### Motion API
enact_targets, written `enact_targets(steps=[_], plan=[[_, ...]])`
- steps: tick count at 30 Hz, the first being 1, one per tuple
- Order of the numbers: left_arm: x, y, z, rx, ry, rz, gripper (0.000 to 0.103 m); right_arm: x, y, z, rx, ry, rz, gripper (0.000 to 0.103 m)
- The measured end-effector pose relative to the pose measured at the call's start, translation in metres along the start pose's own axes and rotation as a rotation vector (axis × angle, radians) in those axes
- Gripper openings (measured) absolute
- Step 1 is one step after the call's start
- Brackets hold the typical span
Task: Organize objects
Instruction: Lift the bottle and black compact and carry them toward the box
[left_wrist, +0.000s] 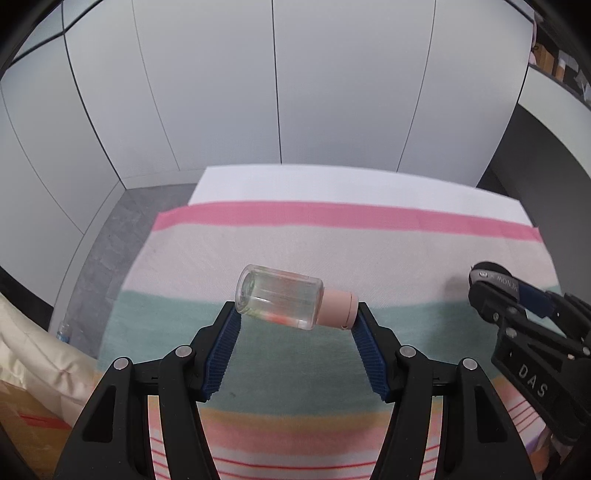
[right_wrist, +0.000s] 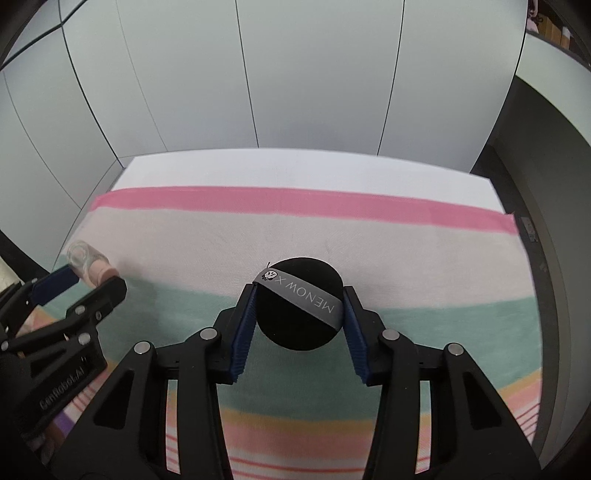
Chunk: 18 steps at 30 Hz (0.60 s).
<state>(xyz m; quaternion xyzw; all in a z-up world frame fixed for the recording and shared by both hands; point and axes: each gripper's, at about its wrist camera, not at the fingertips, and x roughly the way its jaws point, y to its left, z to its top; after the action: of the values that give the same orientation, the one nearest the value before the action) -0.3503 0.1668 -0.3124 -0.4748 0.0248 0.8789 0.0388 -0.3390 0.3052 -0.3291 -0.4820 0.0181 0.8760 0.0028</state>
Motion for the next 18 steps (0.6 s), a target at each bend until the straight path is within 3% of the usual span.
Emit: enact_targets(steps=[8, 18], plan=[[-0.059, 0.003, 0.013, 0.002, -0.05, 0.004, 0.063, -0.062, 0.003, 0.003, -0.03, -0.038, -0.006, 0.047], [-0.137, 0.0, -0.01, 0.061, -0.073, 0.017, 0.063, -0.145, 0.006, -0.015, -0.041, -0.059, -0.015, 0.047]])
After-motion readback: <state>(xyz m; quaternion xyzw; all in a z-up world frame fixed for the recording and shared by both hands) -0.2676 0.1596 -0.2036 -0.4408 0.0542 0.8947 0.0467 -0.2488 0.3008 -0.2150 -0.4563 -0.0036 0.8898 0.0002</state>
